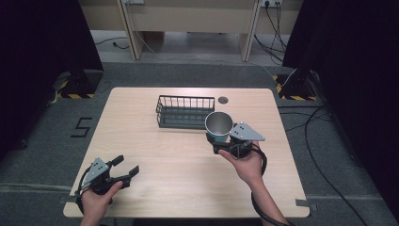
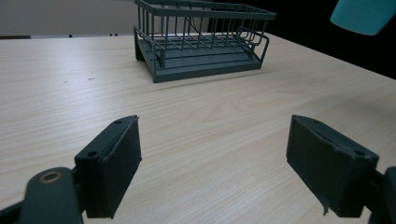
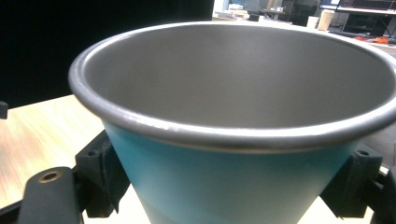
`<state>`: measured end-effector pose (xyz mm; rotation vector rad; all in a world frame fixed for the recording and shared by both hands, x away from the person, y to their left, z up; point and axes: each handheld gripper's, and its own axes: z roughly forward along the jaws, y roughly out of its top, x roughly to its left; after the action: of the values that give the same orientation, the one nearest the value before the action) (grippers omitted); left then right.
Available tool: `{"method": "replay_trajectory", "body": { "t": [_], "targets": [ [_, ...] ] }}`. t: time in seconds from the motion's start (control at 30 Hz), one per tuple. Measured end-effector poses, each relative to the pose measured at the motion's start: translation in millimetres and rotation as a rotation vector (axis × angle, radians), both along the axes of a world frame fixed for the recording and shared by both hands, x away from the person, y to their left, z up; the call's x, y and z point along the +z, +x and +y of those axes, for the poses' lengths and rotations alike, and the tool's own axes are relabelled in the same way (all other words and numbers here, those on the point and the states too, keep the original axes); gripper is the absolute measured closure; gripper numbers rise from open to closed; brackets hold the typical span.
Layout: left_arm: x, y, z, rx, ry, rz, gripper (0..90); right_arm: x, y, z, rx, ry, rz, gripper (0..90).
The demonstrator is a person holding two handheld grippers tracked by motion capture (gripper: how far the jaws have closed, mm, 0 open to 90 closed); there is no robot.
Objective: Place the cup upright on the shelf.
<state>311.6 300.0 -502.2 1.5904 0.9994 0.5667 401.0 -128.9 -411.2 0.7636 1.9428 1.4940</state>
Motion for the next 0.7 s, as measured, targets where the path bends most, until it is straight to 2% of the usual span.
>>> {"method": "replay_trajectory", "body": {
  "t": [0.23, 0.7],
  "targets": [
    [0.0, -0.1, 0.1, -0.002, -0.002, -0.002, 17.7, 1.2, 7.6, 12.5, 0.005, 0.018, -0.001, 18.2],
    [0.5, -0.2, -0.9, -0.007, 0.003, -0.004, 17.9, 1.5, 17.7, 19.6, -0.012, 0.026, 0.005, 18.2]
  ]
}}
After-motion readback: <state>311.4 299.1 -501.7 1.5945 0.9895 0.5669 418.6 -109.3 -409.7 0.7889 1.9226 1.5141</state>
